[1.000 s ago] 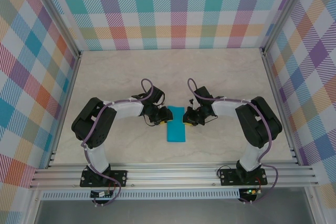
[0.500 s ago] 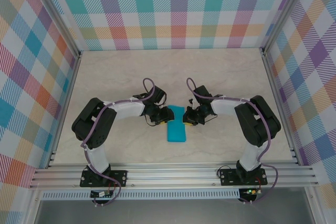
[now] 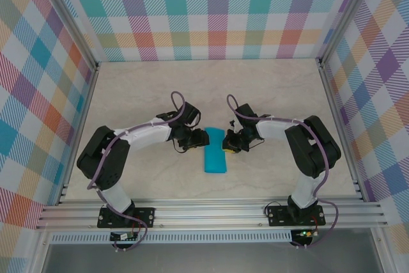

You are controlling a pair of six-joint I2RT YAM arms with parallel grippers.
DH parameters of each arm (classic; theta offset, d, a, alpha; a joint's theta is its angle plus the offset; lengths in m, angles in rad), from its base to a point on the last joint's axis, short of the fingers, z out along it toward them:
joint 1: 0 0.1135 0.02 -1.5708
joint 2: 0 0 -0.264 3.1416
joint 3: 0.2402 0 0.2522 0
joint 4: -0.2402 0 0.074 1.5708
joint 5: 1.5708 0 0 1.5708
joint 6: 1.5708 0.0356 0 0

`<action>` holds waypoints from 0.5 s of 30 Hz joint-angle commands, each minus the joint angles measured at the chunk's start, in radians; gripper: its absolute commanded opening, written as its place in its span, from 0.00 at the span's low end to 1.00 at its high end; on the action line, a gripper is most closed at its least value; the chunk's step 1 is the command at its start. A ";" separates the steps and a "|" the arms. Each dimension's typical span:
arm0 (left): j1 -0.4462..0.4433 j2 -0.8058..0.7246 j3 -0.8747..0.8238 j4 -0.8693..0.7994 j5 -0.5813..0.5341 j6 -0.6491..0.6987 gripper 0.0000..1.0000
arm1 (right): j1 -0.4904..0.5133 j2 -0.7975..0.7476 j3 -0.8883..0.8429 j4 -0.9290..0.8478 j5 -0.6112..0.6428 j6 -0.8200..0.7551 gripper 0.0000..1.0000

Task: Fold a paper plane with a square sheet of paper (fold left side to right side)
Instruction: Hold the square sheet of paper at the center of the table.

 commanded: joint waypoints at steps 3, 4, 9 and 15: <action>0.006 -0.023 -0.023 0.098 0.150 -0.007 0.46 | 0.008 0.066 -0.016 -0.035 0.083 -0.014 0.11; 0.005 -0.013 -0.026 0.119 0.178 -0.018 0.44 | 0.008 0.066 -0.016 -0.035 0.084 -0.013 0.11; -0.009 0.058 -0.028 0.237 0.267 -0.058 0.38 | 0.007 0.067 -0.014 -0.036 0.084 -0.013 0.11; -0.015 0.111 -0.030 0.238 0.249 -0.067 0.36 | 0.007 0.064 -0.018 -0.040 0.089 -0.015 0.10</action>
